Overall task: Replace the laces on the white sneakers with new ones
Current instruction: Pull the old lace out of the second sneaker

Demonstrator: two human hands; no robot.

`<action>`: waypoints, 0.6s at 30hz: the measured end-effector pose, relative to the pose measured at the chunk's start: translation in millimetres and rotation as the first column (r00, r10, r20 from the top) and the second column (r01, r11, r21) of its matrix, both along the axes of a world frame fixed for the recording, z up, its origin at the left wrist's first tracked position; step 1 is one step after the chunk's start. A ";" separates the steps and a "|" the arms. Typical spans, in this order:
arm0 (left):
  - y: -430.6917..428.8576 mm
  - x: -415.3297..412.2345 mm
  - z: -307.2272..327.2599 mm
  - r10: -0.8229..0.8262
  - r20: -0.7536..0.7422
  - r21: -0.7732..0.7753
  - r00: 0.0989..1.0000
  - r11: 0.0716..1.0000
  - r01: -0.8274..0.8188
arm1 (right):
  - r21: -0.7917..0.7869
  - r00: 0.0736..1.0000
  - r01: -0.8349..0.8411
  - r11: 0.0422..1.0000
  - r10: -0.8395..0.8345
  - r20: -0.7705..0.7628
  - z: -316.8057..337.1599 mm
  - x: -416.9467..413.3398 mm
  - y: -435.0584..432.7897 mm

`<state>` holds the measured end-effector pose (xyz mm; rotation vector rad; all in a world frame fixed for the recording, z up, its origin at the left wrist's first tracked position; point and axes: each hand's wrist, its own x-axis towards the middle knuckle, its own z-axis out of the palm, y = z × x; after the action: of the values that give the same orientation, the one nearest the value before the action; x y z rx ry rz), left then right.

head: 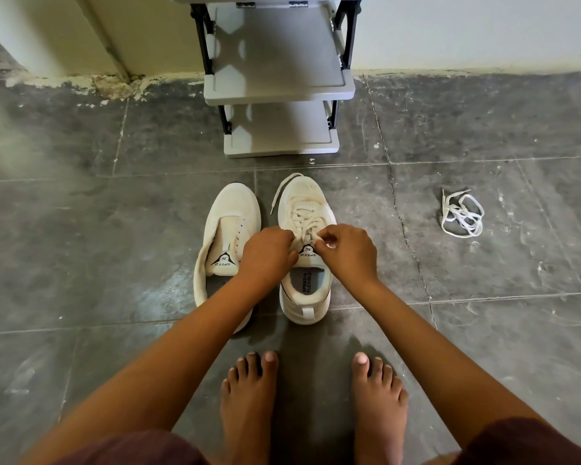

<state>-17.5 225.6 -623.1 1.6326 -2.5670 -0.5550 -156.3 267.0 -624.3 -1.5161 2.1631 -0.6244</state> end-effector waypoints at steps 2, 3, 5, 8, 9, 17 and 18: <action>-0.2 0.0 0.2 -0.001 -0.004 -0.003 1.000 1.000 0.001 | 0.046 0.999 0.031 0.998 -0.033 0.033 -1.2 -0.8 -3.0; -0.3 0.1 0.5 -0.001 -0.004 -0.002 1.000 1.000 0.001 | 0.068 0.998 0.044 0.997 -0.046 0.038 -2.0 -0.8 -4.3; -0.4 0.0 1.0 0.001 -0.006 0.002 1.000 1.000 -0.001 | 0.104 0.999 0.054 0.993 -0.055 0.001 -3.0 -1.0 -5.6; -0.2 -0.1 0.6 -0.001 -0.003 0.003 1.000 1.000 0.001 | 0.144 0.997 0.056 0.988 -0.047 -0.062 -3.9 -4.2 -5.2; -0.2 -0.2 0.6 -0.001 -0.003 0.004 1.000 1.000 0.001 | 0.150 0.997 0.051 0.987 -0.042 -0.062 -4.5 -5.3 -5.3; -0.2 -0.8 -0.4 0.008 -0.007 0.011 1.000 1.000 -0.008 | 0.127 0.955 -0.077 0.989 0.110 -0.275 -9.8 0.7 -7.2; 0.1 -1.0 -0.3 0.009 -0.006 0.012 1.000 1.000 -0.009 | 0.114 0.945 -0.099 0.989 0.130 -0.301 -10.4 1.7 -6.5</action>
<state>-18.5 225.7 -623.4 1.6422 -2.5560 -0.5757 -154.5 260.4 -634.6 -1.7678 2.2677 -0.2512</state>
